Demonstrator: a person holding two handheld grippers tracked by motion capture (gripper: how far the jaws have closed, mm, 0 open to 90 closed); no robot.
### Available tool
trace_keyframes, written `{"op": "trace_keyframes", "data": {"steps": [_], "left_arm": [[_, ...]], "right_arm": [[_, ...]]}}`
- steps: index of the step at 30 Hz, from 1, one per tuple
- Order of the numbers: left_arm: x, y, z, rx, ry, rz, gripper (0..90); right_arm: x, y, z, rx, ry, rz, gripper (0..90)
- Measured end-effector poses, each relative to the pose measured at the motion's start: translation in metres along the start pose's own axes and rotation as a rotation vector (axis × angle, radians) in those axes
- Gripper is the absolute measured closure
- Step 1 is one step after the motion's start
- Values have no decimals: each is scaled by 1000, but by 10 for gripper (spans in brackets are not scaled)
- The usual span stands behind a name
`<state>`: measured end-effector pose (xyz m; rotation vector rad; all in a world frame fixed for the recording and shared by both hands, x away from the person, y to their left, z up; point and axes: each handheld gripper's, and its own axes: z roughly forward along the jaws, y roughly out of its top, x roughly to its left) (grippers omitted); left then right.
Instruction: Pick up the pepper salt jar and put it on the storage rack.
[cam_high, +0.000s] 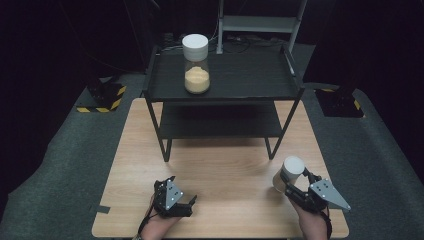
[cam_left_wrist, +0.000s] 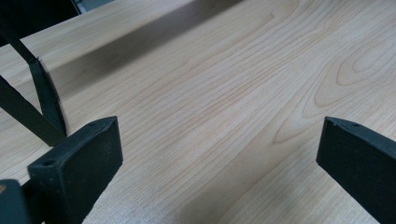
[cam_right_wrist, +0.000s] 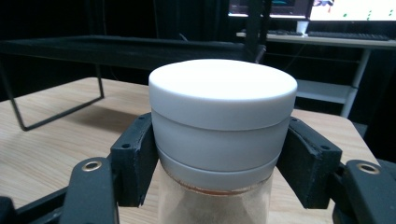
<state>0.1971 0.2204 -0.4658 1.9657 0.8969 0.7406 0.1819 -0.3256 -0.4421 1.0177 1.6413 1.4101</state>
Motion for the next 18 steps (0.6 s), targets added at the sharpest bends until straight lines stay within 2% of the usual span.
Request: {"op": "trace_keyframes", "data": {"steps": [18], "left_arm": [[1, 0, 0, 1, -7, 4, 7]], "right_arm": [[21, 20, 2, -28, 97, -10, 336]]}}
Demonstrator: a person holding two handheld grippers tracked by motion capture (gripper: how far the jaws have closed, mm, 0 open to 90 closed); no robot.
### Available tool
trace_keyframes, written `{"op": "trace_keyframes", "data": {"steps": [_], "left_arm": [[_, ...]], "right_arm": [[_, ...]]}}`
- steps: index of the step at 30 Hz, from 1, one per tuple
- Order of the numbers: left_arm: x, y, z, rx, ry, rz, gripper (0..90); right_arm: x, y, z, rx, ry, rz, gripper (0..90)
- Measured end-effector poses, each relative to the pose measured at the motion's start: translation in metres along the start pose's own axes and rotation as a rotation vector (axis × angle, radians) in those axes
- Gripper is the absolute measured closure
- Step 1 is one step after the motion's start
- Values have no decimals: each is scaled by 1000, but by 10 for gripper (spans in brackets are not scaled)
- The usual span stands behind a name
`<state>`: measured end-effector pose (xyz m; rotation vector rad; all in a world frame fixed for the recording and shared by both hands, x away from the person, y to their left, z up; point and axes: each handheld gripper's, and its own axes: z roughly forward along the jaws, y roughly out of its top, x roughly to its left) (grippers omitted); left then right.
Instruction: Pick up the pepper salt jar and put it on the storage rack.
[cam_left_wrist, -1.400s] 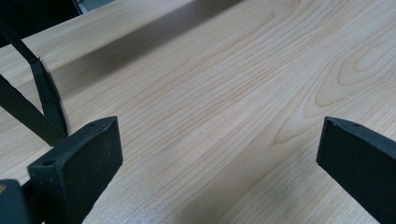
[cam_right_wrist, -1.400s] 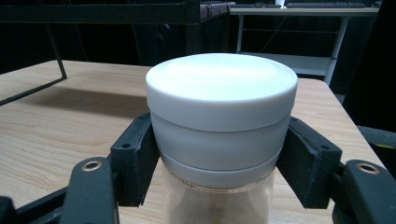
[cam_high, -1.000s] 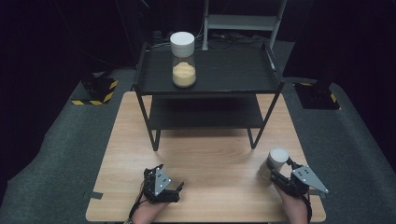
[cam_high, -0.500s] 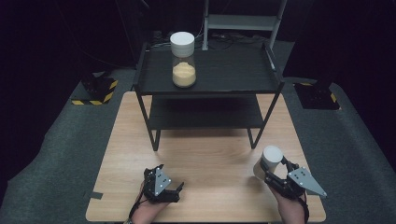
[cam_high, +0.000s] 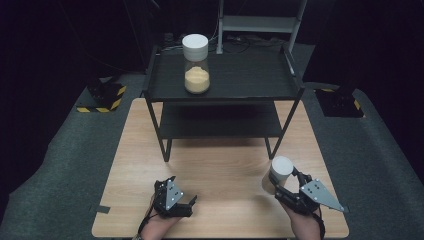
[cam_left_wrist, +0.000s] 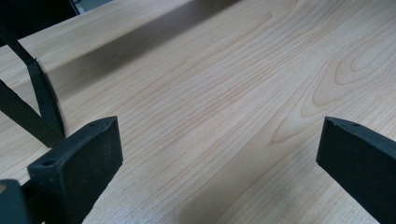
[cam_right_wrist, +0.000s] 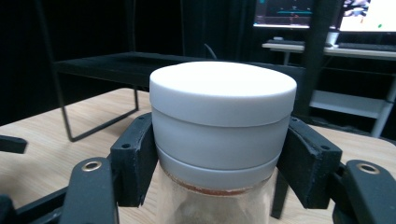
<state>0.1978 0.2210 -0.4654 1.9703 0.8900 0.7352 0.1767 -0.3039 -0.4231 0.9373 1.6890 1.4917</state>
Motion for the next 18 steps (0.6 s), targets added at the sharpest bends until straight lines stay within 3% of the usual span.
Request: {"op": "trace_keyframes", "data": {"steps": [6, 18], "left_arm": [[2, -1, 0, -3, -6, -7, 7], [4, -1, 0, -6, -20, -6, 7]], "right_arm": [[8, 11, 9, -9, 43, 4, 336], [21, 34, 30, -32, 77, -4, 336]]}}
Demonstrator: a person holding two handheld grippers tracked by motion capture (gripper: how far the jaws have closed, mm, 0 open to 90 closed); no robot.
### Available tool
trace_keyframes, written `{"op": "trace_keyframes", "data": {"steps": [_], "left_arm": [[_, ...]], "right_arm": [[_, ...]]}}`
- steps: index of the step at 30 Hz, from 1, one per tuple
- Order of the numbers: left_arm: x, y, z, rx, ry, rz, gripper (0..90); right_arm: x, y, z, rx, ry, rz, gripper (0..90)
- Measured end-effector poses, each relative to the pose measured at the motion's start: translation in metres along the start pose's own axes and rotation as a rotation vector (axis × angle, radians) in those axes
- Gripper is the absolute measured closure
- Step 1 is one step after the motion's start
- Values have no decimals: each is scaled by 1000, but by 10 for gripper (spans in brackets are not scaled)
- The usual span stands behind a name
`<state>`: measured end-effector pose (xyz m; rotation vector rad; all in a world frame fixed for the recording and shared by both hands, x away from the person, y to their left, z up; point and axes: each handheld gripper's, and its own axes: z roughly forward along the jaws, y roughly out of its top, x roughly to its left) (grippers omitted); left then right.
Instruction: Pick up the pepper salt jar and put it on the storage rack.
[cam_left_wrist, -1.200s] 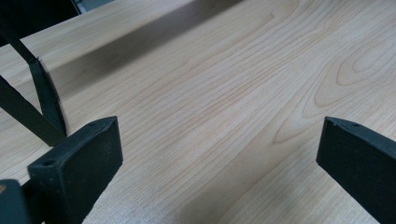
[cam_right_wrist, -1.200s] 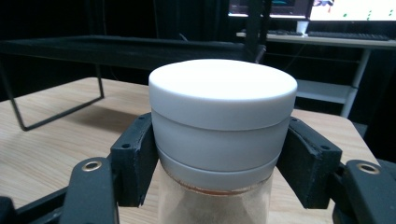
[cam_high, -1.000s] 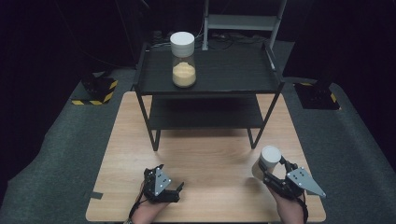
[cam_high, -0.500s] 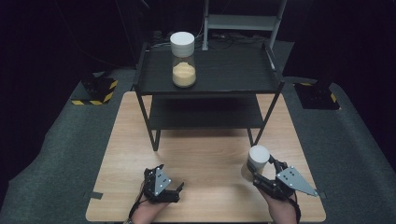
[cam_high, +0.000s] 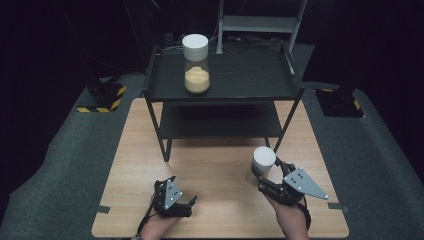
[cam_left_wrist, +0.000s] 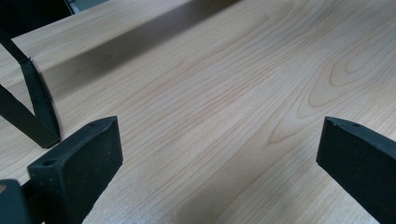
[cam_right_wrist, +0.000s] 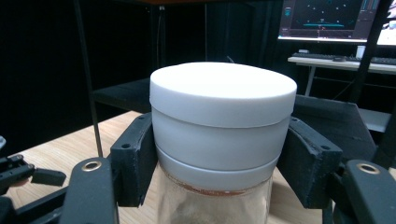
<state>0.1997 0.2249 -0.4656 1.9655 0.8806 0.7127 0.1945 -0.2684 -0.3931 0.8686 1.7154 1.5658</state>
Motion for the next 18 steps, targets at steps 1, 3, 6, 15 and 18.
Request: {"op": "trace_keyframes", "data": {"steps": [1, 3, 6, 15, 18], "left_arm": [[0, 0, 0, 0, 0, 0, 7], [0, 0, 0, -1, -2, 1, 7], [1, 0, 0, -2, -4, -1, 6], [2, -1, 0, -5, -7, -5, 7], [2, -1, -1, -7, -8, -9, 6]], "right_arm": [[0, 0, 0, 0, 0, 0, 336], [1, 4, 3, -3, 5, -1, 336], [3, 11, 6, -6, 7, 3, 336], [4, 27, 10, -29, 16, 1, 336], [4, 36, 12, -38, 20, 6, 336]]}}
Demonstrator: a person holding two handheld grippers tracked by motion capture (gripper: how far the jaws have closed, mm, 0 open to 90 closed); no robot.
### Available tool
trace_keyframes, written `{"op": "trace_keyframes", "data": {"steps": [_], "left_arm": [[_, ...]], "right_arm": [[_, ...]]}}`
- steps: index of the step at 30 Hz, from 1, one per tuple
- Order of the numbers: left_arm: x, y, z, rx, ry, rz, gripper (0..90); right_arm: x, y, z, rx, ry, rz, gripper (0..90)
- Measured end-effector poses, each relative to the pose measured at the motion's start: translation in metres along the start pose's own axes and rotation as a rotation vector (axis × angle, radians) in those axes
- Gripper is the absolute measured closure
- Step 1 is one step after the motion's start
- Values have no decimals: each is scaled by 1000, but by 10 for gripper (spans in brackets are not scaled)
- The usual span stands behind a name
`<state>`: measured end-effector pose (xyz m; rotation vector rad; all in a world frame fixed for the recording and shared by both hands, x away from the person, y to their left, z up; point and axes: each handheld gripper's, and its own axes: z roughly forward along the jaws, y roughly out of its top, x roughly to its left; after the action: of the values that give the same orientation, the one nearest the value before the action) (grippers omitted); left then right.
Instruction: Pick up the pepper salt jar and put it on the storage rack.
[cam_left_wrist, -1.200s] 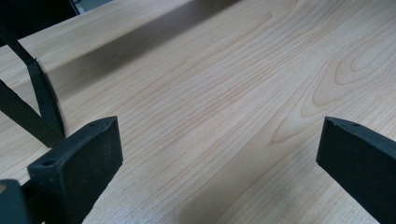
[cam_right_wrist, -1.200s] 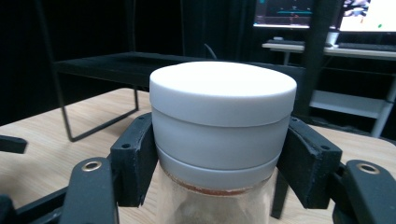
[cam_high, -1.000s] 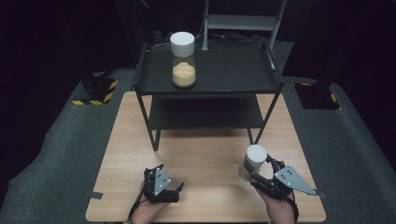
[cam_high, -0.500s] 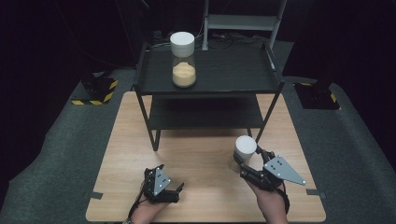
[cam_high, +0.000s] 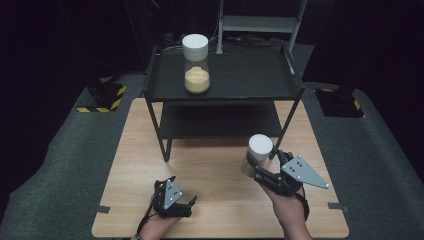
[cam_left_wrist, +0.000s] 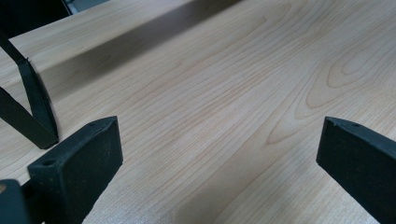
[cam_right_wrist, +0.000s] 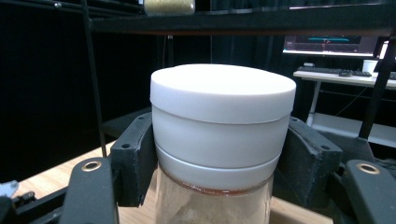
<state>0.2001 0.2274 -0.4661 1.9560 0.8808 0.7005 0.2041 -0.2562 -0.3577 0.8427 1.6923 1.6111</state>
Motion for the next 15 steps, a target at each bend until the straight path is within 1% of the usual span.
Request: {"op": "trace_keyframes", "data": {"steps": [3, 4, 7, 8, 15], "left_arm": [[0, 0, 0, -1, 0, -2, 7], [0, 0, 0, -1, 0, -3, 7], [1, -1, 0, -2, -2, -9, 7], [1, -1, 0, -2, -2, -9, 7], [2, -1, -1, -6, -4, -13, 6]], "right_arm": [[0, 5, 1, -3, -2, -2, 336], [0, 10, 2, -10, -3, -3, 336], [0, 18, 4, -23, -1, -3, 336], [0, 18, 4, -23, -1, -3, 336], [-1, 38, 7, -48, -3, -6, 336]]}}
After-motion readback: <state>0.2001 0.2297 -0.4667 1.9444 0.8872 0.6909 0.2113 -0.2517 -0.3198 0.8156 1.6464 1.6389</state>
